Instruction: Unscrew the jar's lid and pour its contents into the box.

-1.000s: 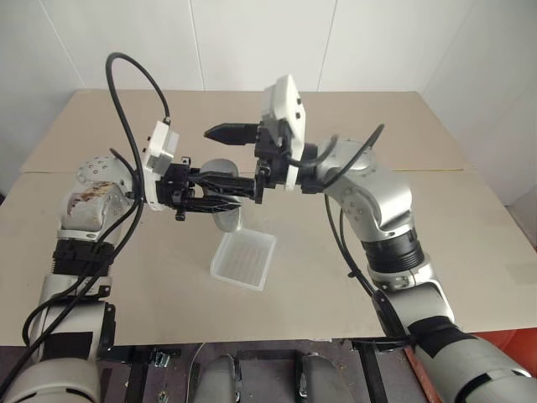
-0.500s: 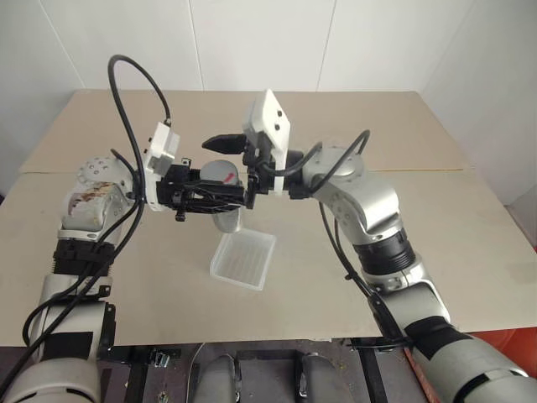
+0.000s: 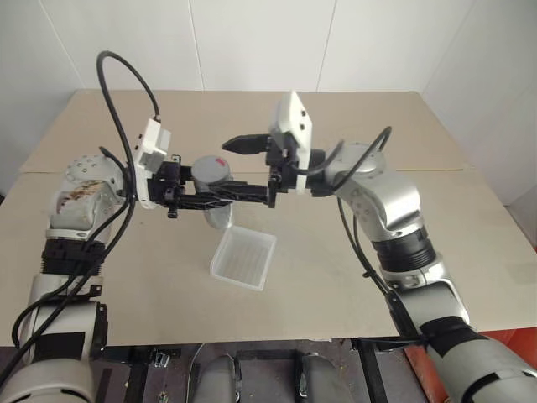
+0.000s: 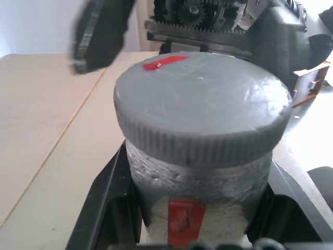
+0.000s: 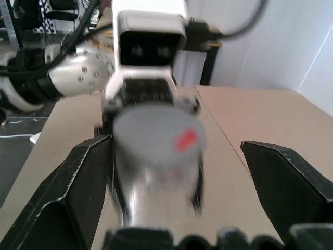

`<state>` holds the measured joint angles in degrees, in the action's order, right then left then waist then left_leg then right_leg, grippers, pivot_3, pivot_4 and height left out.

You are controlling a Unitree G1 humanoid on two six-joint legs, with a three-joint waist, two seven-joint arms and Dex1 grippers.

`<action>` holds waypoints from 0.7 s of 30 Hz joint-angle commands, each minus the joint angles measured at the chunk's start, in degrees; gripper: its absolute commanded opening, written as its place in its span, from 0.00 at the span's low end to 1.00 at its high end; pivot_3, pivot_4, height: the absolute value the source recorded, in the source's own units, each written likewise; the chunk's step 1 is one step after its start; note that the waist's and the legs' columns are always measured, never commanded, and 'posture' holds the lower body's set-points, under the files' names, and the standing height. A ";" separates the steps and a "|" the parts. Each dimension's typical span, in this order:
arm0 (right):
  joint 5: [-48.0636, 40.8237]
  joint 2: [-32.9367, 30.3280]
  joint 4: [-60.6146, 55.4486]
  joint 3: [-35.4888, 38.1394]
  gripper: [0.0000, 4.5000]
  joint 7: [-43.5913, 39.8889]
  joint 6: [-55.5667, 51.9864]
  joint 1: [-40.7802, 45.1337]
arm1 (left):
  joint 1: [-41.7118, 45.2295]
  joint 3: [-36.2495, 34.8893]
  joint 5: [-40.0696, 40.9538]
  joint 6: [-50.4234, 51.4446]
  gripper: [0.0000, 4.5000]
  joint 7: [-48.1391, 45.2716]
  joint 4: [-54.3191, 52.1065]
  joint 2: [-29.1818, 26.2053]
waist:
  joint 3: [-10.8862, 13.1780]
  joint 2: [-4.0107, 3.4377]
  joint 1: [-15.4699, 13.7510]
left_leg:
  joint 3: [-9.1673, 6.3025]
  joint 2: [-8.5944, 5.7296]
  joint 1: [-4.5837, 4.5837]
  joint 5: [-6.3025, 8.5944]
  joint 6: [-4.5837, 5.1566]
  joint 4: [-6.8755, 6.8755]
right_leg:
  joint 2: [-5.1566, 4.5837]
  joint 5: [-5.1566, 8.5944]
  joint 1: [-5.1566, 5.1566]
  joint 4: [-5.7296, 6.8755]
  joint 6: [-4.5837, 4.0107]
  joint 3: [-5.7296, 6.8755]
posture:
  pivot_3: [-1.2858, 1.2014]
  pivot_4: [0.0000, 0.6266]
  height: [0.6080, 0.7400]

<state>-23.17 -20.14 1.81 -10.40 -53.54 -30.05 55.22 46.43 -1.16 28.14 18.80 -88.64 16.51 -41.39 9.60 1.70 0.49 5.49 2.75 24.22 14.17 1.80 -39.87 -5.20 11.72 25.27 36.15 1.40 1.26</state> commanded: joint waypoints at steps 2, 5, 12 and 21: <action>-0.30 -3.09 -1.10 4.34 0.99 -0.75 2.18 -0.80 | 0.39 -1.05 1.07 -0.60 0.45 -1.40 -1.91 -0.80 | 0.00 0.00 -0.11 | 0.02 -0.02 0.00 0.01 0.02 0.00 | -0.02 0.00 0.00 -0.01 0.00 0.00 | 0.52 0.24 1.00; -0.71 -3.53 -2.21 4.79 0.99 -1.40 2.24 -1.65 | 0.74 -0.88 0.93 -0.64 0.45 -1.35 -1.77 -0.56 | 0.00 0.00 0.55 | 0.01 0.03 -0.02 0.00 0.00 0.02 | 0.05 0.00 0.04 0.02 0.00 -0.03 | 0.52 0.24 1.00; -4.94 -2.32 -8.60 4.68 0.99 -3.01 0.05 -2.05 | 1.27 -0.41 0.37 -1.31 0.45 -1.23 -0.64 0.42 | 0.00 0.00 0.33 | 0.01 0.03 -0.01 0.00 0.00 0.02 | 0.05 0.00 0.06 0.02 0.00 -0.07 | 0.52 0.24 1.00; -0.73 5.56 -10.72 -1.93 0.99 4.62 -2.37 0.95 | 2.92 0.63 -0.59 -2.47 0.45 -1.31 1.54 2.54 | 0.00 0.00 0.30 | 0.00 0.03 -0.02 -0.01 -0.01 -0.02 | 0.05 0.00 0.04 0.07 0.00 -0.04 | 0.52 0.24 1.00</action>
<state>-25.45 -15.03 -7.81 -11.57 -50.97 -32.79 54.23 47.51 -0.14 27.68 17.36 -89.64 18.28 -38.63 9.60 1.70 0.79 5.49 2.77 24.21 14.16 1.79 -39.89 -5.15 11.72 25.31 36.22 1.40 1.22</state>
